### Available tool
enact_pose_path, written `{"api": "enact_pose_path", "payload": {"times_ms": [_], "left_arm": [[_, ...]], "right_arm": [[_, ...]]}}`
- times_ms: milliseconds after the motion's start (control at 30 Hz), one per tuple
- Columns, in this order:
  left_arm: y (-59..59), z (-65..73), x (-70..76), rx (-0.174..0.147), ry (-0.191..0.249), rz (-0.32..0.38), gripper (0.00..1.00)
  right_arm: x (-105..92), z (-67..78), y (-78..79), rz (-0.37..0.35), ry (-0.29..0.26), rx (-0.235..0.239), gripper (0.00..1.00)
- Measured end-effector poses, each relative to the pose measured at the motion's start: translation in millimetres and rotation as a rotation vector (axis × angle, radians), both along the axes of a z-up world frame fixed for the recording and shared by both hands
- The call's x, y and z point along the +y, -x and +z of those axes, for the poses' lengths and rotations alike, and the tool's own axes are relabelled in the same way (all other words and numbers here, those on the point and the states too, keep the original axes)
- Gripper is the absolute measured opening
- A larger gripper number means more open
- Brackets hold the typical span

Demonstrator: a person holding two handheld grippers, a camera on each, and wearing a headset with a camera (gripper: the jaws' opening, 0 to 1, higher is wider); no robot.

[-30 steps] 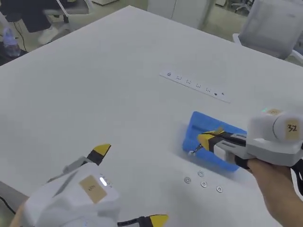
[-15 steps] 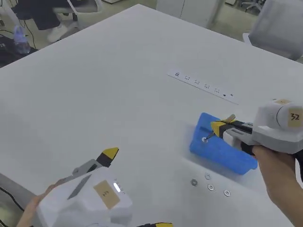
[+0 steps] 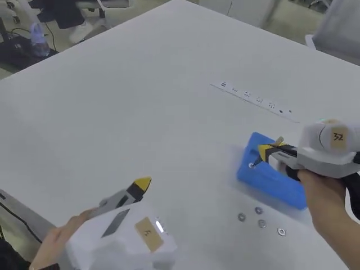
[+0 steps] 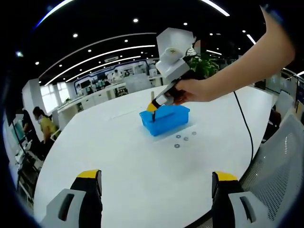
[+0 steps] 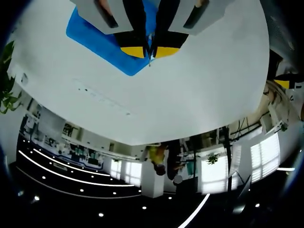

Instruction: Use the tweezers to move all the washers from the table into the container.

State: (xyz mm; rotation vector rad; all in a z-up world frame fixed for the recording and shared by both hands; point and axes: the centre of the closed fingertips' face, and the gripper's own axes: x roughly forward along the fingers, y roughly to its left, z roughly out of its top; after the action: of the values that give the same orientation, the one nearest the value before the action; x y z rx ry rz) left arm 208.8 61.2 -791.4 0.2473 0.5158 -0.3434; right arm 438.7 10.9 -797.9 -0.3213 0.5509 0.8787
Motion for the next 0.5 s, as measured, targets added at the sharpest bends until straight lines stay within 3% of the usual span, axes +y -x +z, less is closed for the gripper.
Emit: {"api": "enact_pose_path", "payload": {"times_ms": [233,500], "left_arm": [[0.9,-4.0,0.6,0.018,-0.011,0.0,0.99],[1.3,-5.5,-0.1,0.028,-0.03,-0.002,0.99]], "right_arm": [[-2.3,-16.2,-2.9,-0.035,-0.006,0.05,0.02],[-5.9,-18.2,-1.7,-0.021,0.023,0.029,0.02]]}}
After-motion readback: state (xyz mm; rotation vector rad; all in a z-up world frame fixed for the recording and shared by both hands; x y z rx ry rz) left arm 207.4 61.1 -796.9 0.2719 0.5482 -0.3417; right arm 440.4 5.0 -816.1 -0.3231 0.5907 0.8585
